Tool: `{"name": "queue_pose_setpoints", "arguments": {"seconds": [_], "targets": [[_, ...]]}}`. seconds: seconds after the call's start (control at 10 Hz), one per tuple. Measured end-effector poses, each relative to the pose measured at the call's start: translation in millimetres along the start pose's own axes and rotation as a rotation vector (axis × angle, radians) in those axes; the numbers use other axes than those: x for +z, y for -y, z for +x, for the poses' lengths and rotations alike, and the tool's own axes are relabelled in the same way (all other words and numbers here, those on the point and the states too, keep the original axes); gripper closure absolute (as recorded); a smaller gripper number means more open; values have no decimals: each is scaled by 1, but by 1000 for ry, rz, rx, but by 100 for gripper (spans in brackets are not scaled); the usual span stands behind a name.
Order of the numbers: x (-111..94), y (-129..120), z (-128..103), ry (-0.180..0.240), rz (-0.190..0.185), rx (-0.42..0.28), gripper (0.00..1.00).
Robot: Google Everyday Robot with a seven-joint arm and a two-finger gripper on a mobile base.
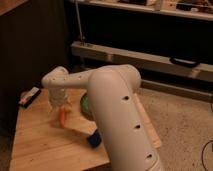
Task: Place the pepper in the ceramic bowl
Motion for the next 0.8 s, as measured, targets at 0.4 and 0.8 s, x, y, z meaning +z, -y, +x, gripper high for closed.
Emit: {"name": "queue_pose_setpoints", "arguments": {"seconds": [0.4, 0.8], "targets": [[13, 0, -7, -15, 1, 4, 20], [25, 4, -2, -36, 16, 9, 20]]}}
